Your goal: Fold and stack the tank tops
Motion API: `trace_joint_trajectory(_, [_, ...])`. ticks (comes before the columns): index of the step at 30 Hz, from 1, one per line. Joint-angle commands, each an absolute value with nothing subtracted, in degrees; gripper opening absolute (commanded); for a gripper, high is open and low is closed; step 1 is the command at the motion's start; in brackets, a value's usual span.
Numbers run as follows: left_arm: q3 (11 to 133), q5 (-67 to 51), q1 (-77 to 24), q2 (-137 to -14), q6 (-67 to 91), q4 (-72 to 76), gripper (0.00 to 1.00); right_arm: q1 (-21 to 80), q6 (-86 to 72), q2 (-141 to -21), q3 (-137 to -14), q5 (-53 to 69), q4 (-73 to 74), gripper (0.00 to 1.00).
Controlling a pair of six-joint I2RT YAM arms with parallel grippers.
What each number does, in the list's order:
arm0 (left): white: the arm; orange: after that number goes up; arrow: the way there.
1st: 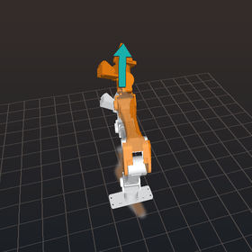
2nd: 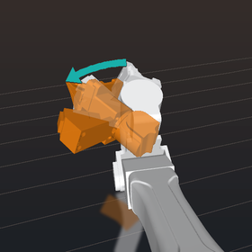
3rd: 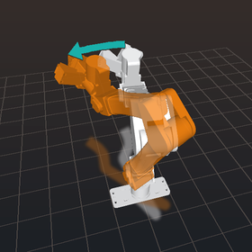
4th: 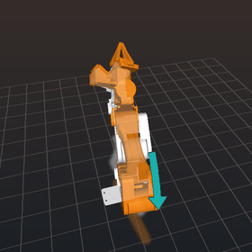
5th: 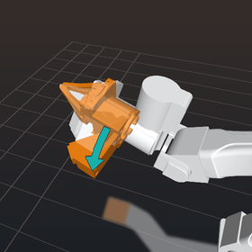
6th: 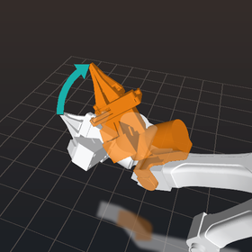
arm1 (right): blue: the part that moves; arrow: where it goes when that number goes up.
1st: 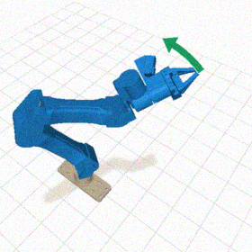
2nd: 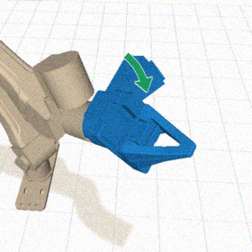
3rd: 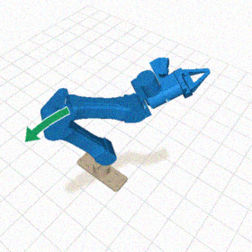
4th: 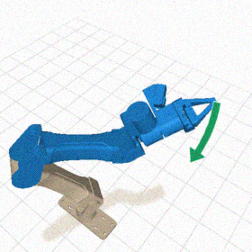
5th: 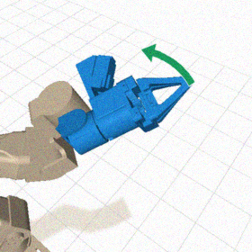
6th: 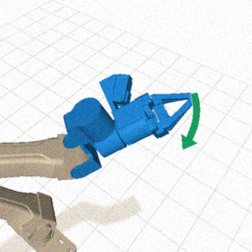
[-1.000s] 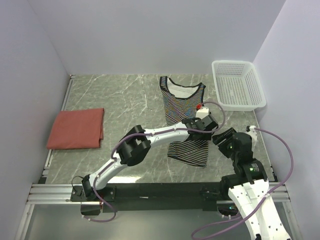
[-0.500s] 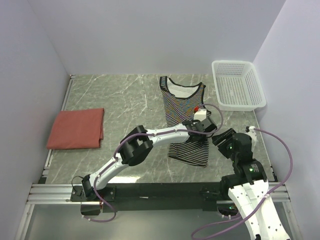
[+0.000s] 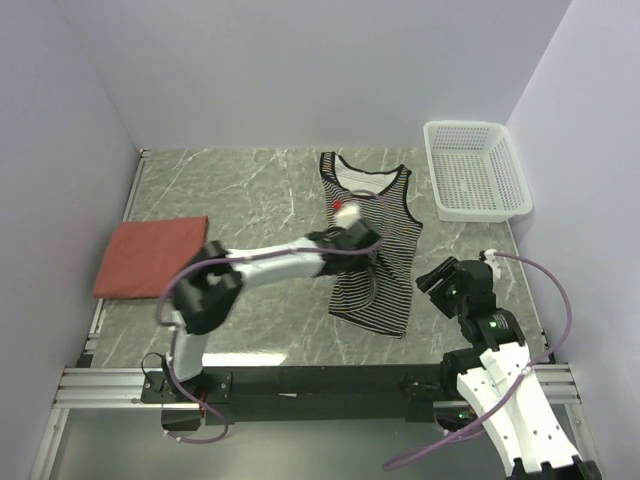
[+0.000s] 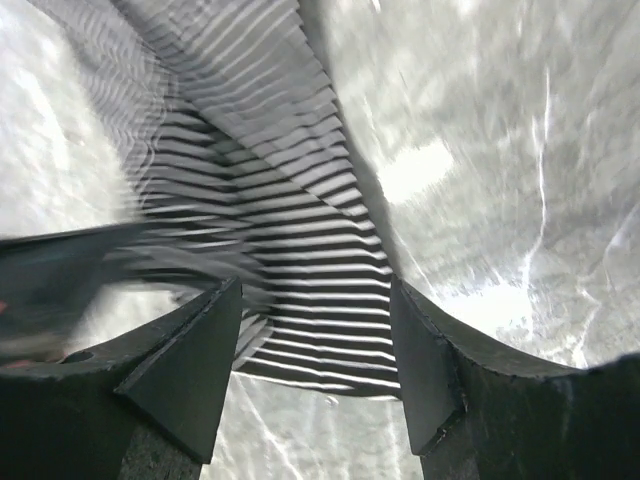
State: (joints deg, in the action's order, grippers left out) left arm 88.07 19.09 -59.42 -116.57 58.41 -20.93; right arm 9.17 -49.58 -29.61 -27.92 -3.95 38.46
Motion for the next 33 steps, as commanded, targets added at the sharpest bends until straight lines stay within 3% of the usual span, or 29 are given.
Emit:
trace_joint_trajectory(1, [77.46, 16.61, -54.41, -103.73, 62.48, -13.19, 0.01, 8.97, -48.25, -32.69, -25.41, -0.19, 35.69, 0.68])
trace_joint_trajectory(8, [46.30, 16.18, -42.66, -76.35, 69.41, -12.92, 0.01, 13.96, -49.83, -37.61, -20.39, 2.29, 34.89, 0.63])
trace_joint_trajectory(13, [34.73, 15.12, -36.92, -65.49, 72.07, -15.99, 0.02, 22.05, -54.66, -40.69, -19.34, 0.97, 35.77, 0.62])
trace_joint_trajectory(15, [31.74, 14.16, -34.11, -62.76, 72.25, -17.05, 0.12, 24.07, -56.07, -42.62, -18.99, 0.70, 36.91, 0.61])
trace_joint_trajectory(16, [30.25, 13.54, -33.14, -61.54, 71.55, -17.05, 0.28, 25.04, -56.16, -43.67, -18.81, 0.88, 37.52, 0.61])
trace_joint_trajectory(18, [29.53, 12.22, -30.68, -60.74, 70.58, -17.22, 0.43, 25.05, -55.90, -43.94, -18.54, 0.88, 39.80, 0.61])
trace_joint_trajectory(19, [29.53, 12.13, -29.89, -60.30, 69.36, -17.75, 0.57, 25.14, -55.90, -43.51, -18.46, 0.88, 40.51, 0.61])
trace_joint_trajectory(22, [30.23, 12.74, -27.78, -59.68, 67.68, -18.98, 0.67, 25.14, -55.81, -42.98, -18.54, 0.70, 43.06, 0.61])
trace_joint_trajectory(27, [33.39, 13.10, -26.19, -60.29, 64.52, -23.37, 0.65, 25.22, -56.34, -43.68, -17.49, 3.16, 45.70, 0.59])
trace_joint_trajectory(31, [35.15, 12.48, -26.19, -63.88, 62.93, -25.92, 0.50, 25.14, -57.22, -44.11, -17.05, 5.97, 46.76, 0.56])
trace_joint_trajectory(33, [34.98, 12.22, -26.19, -65.21, 62.23, -26.19, 0.47, 25.14, -57.13, -45.34, -17.31, 6.33, 46.93, 0.55])
